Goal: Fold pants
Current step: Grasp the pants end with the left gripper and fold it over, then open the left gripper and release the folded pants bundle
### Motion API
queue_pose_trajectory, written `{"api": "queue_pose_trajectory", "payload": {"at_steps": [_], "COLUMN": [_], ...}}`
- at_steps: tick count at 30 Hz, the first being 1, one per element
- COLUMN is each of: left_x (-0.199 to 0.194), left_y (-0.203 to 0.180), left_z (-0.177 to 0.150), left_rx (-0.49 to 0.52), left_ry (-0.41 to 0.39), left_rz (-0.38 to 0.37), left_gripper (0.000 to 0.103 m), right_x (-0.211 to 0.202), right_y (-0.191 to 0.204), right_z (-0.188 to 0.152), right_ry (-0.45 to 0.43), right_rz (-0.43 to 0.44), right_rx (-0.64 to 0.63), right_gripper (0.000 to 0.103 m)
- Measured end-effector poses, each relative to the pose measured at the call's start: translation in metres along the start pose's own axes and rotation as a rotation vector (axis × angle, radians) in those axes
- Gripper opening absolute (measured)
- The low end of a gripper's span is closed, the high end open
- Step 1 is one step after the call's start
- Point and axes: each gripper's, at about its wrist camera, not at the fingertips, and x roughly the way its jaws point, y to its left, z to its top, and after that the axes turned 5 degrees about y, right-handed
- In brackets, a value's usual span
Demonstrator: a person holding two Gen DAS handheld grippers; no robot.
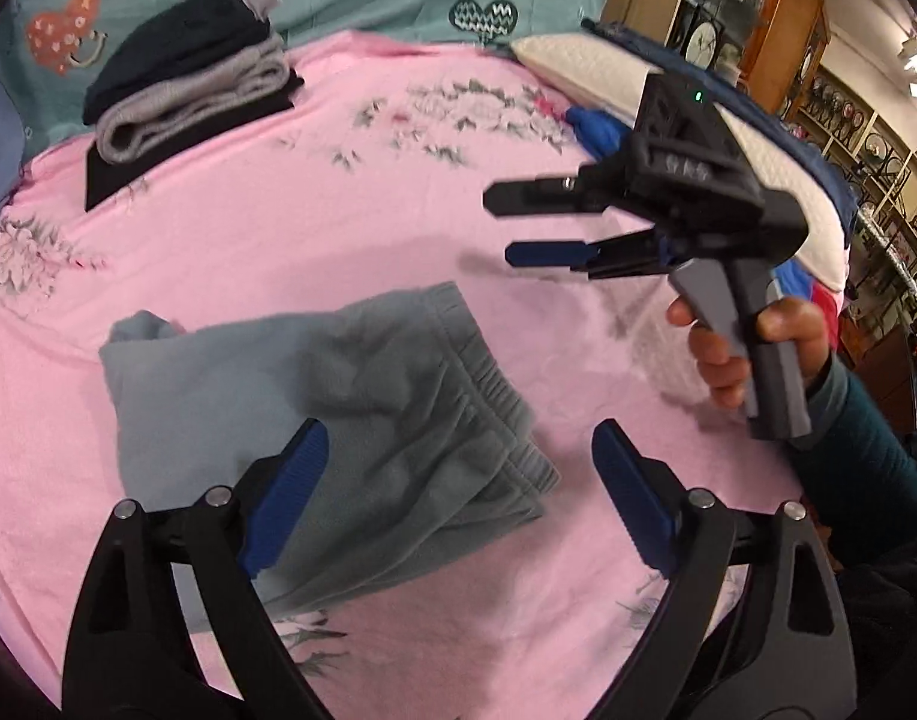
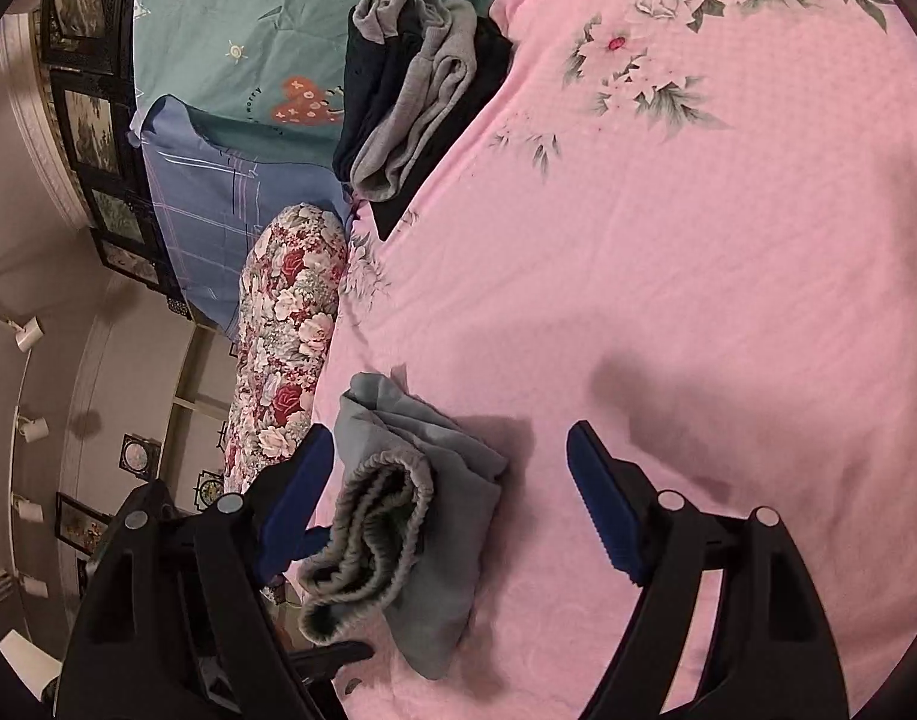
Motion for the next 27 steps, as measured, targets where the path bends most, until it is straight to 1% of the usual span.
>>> {"api": "queue_pose_trajectory", "payload": {"at_steps": [2,4,5,6,8,9,10,11,12,13,14,15,16,18,19,20,21,22,23,24,25,27], "left_x": [-0.009,-0.019,-0.025,-0.031,-0.041,-0.042,-0.044,-0.045,-0.045,-0.044,-0.042,-0.039,-0.037,-0.034,-0.033,-0.032,-0.032,-0.031,-0.031,-0.03,-0.03,-0.029], "left_y": [0.011,0.032,0.045,0.058,0.09,0.102,0.115,0.124,0.131,0.137,0.14,0.141,0.141,0.139,0.138,0.136,0.133,0.131,0.129,0.129,0.129,0.129], "left_z": [-0.003,-0.009,-0.013,-0.016,-0.026,-0.028,-0.033,-0.035,-0.037,-0.04,-0.042,-0.04,-0.042,-0.043,-0.042,-0.042,-0.043,-0.043,-0.043,-0.043,-0.043,-0.042], "left_rx": [-0.036,-0.107,-0.15,-0.19,-0.296,-0.333,-0.373,-0.392,-0.408,-0.419,-0.423,-0.418,-0.4,-0.362,-0.338,-0.316,-0.301,-0.286,-0.275,-0.268,-0.264,-0.26], "left_ry": [-0.015,-0.038,-0.049,-0.057,-0.056,-0.052,-0.041,-0.032,-0.023,-0.017,-0.01,-0.008,-0.009,-0.014,-0.017,-0.022,-0.027,-0.032,-0.035,-0.038,-0.04,-0.042], "left_rz": [0.009,0.038,0.061,0.078,0.1,0.104,0.121,0.137,0.147,0.151,0.167,0.189,0.224,0.288,0.32,0.344,0.358,0.368,0.37,0.367,0.36,0.352], "left_gripper": [0.091,0.091,0.091,0.091,0.091,0.091,0.091,0.091,0.091,0.091,0.091,0.091,0.091,0.091,0.091,0.091,0.091,0.091,0.091,0.091,0.091,0.091], "right_x": [0.0,0.001,0.002,0.003,0.009,0.014,0.018,0.025,0.033,0.046,0.057,0.07,0.079,0.076,0.07,0.06,0.051,0.043,0.035,0.029,0.026,0.022], "right_y": [0.003,0.009,0.013,0.02,0.038,0.052,0.063,0.074,0.081,0.083,0.083,0.08,0.076,0.078,0.081,0.085,0.089,0.091,0.091,0.089,0.085,0.067], "right_z": [-0.001,-0.003,-0.004,-0.007,-0.014,-0.02,-0.024,-0.03,-0.035,-0.039,-0.041,-0.043,-0.046,-0.049,-0.05,-0.051,-0.052,-0.053,-0.055,-0.056,-0.057,-0.06], "right_ry": [-0.004,-0.011,-0.008,0.004,0.041,0.066,0.078,0.096,0.124,0.161,0.183,0.203,0.209,0.206,0.21,0.206,0.19,0.168,0.149,0.146,0.151,0.164], "right_rz": [-0.011,-0.02,-0.003,0.034,0.135,0.174,0.182,0.184,0.189,0.163,0.075,-0.056,-0.148,-0.145,-0.122,-0.077,-0.064,-0.087,-0.135,-0.164,-0.179,-0.216], "right_rx": [-0.022,-0.047,-0.056,-0.062,-0.084,-0.119,-0.151,-0.185,-0.199,-0.207,-0.213,-0.226,-0.252,-0.271,-0.262,-0.259,-0.268,-0.281,-0.293,-0.29,-0.272,-0.192], "right_gripper": [0.08,0.08,0.08,0.08,0.081,0.081,0.081,0.083,0.09,0.091,0.091,0.091,0.09,0.09,0.09,0.09,0.091,0.092,0.092,0.092,0.092,0.092]}}
